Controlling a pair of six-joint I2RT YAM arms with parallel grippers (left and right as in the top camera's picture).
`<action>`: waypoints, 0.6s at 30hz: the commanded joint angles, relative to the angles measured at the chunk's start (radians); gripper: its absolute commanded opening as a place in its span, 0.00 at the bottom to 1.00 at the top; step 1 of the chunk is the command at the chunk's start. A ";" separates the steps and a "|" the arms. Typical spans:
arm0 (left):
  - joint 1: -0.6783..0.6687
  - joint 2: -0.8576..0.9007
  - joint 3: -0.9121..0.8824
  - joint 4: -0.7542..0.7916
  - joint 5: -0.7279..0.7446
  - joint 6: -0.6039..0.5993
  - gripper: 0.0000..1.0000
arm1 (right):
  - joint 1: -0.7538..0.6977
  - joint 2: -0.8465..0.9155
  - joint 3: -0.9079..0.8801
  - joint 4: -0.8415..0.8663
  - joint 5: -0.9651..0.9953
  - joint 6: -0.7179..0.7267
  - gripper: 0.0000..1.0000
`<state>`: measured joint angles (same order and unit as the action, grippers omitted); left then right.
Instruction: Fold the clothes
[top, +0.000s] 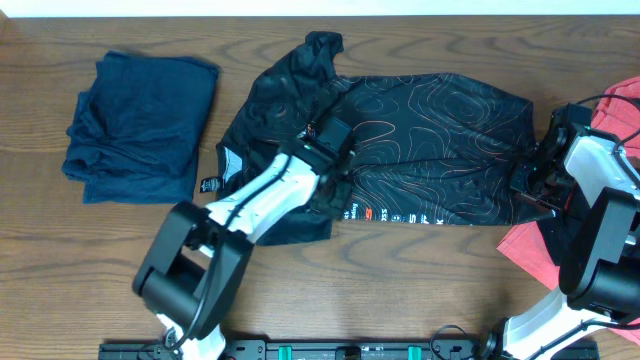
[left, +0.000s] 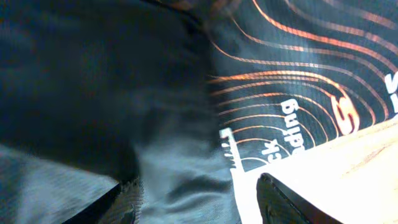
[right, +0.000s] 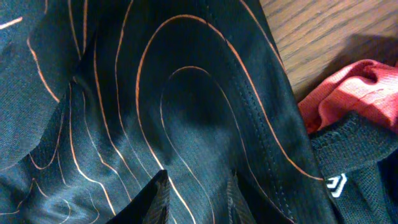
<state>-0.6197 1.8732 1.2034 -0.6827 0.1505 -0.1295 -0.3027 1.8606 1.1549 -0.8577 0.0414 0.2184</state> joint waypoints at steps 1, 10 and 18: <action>-0.019 0.035 -0.011 -0.001 -0.001 0.010 0.61 | 0.008 0.003 -0.006 0.002 0.010 -0.002 0.29; -0.019 0.088 -0.011 0.006 -0.039 0.010 0.41 | 0.008 0.003 -0.006 0.002 0.010 -0.002 0.29; -0.018 0.086 0.002 -0.031 -0.096 0.010 0.13 | 0.008 0.003 -0.006 0.002 0.010 -0.002 0.29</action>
<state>-0.6399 1.9297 1.2037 -0.6964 0.0891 -0.1265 -0.3027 1.8606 1.1549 -0.8581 0.0414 0.2184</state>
